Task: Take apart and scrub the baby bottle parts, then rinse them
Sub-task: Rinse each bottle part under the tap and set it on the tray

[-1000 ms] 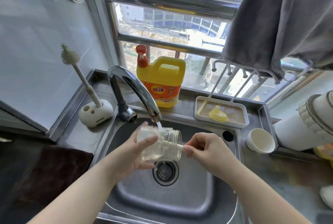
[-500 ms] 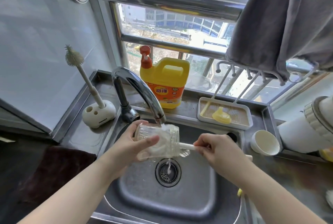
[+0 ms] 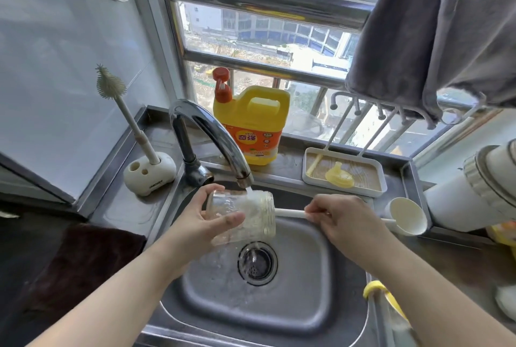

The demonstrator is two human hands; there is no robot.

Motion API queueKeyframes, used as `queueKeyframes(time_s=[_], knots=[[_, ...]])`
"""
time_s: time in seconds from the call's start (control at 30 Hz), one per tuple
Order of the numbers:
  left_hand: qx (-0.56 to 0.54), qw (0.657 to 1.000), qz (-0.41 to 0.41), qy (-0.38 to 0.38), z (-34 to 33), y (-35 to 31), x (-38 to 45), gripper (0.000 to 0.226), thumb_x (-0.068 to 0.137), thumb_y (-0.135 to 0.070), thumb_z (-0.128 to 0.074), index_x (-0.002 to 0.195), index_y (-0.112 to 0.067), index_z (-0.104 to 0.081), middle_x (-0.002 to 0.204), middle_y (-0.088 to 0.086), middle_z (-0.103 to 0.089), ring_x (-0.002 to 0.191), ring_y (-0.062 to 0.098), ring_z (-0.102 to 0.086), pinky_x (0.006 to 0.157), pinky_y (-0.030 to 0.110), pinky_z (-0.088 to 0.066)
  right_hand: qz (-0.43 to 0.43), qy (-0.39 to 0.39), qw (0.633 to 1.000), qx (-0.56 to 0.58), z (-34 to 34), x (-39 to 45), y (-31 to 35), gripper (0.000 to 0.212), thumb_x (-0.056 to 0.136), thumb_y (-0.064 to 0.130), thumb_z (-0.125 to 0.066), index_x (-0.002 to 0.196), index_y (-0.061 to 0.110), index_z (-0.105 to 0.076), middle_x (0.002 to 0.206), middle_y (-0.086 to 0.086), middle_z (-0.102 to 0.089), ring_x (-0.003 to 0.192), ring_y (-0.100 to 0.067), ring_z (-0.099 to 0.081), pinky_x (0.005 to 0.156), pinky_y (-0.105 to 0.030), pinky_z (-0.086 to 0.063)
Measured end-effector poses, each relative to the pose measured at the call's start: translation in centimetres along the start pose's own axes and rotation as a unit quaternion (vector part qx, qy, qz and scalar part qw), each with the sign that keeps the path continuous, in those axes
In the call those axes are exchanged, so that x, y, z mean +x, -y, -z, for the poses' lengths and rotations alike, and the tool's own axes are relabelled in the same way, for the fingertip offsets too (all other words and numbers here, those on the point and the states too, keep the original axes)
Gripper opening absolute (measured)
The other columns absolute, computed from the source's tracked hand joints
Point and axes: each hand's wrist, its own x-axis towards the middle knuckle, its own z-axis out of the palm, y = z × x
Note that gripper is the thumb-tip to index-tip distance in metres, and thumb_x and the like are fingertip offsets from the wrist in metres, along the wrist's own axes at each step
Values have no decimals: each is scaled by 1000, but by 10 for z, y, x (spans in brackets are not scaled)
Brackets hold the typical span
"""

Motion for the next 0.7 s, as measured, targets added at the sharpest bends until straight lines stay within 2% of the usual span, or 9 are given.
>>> queueKeyframes(time_s=[0.07, 0.17, 0.2, 0.3, 0.37, 0.47, 0.57, 0.63, 0.7], knots=[[-8, 1000, -3, -8, 2, 1, 0, 83, 39, -46, -89, 114, -40, -52, 99, 9, -72, 87, 22, -70, 79, 44, -57, -2, 26, 999, 33, -7, -5, 3, 7, 87, 26, -61, 86, 26, -68, 82, 11, -69, 76, -10, -62, 72, -34, -51], [-11, 1000, -3, -7, 1, 4, -8, 95, 32, -48, -90, 117, -37, -50, 95, 3, -74, 82, 17, -71, 66, 31, -55, -24, 141, 987, 73, -2, -9, 0, 12, 86, 22, -64, 76, 28, -68, 66, 13, -63, 60, -1, -54, 61, -18, -45], [-12, 1000, -2, -11, 1, 6, -11, 94, 33, -48, -89, 117, -38, -50, 94, 1, -74, 81, 15, -71, 64, 29, -54, -28, 150, 986, 62, 3, -7, -4, 12, 86, 23, -64, 76, 28, -68, 65, 14, -62, 59, -1, -53, 60, -15, -42], [-38, 999, 6, -27, -2, 11, -11, 79, 50, -39, -91, 118, -36, -50, 97, 2, -72, 79, 12, -71, 65, 33, -55, -26, 77, 996, 19, 4, -1, -3, 7, 87, 28, -61, 87, 28, -68, 81, 12, -67, 76, -5, -60, 71, -26, -51], [-59, 998, 12, -27, -3, 8, -10, 75, 56, -35, -90, 119, -34, -50, 105, 6, -68, 84, 15, -71, 69, 36, -58, -13, 73, 996, 39, -9, -3, 10, 7, 88, 27, -60, 89, 27, -67, 83, 8, -68, 78, -11, -61, 74, -31, -51], [-44, 999, 6, -18, 3, 4, -11, 82, 43, -42, -85, 117, -38, -51, 97, -3, -72, 87, 15, -71, 73, 37, -59, -4, 131, 989, 62, -13, -4, 16, 8, 88, 25, -61, 86, 25, -69, 74, 14, -63, 67, -3, -56, 66, -20, -47], [-52, 998, 8, -27, 8, 6, -12, 86, 42, -45, -89, 118, -38, -50, 97, -7, -72, 87, 12, -71, 86, 46, -53, -17, 90, 995, 35, -5, 6, 14, 8, 89, 28, -60, 88, 27, -67, 81, 11, -66, 76, -9, -60, 72, -29, -51], [-77, 997, 9, -27, 11, 5, -12, 84, 49, -42, -91, 121, -34, -49, 101, -3, -72, 84, 13, -71, 81, 46, -54, -1, 70, 997, 43, -13, 7, 28, 8, 89, 27, -58, 89, 26, -67, 85, 7, -68, 78, -13, -60, 73, -33, -51], [-81, 997, 7, -13, 14, 2, -12, 93, 41, -47, -91, 123, -34, -49, 99, -2, -73, 86, 16, -72, 74, 42, -56, 14, 112, 993, 46, -19, 6, 38, 8, 89, 26, -58, 88, 26, -67, 85, 7, -68, 73, -11, -58, 70, -30, -51]])
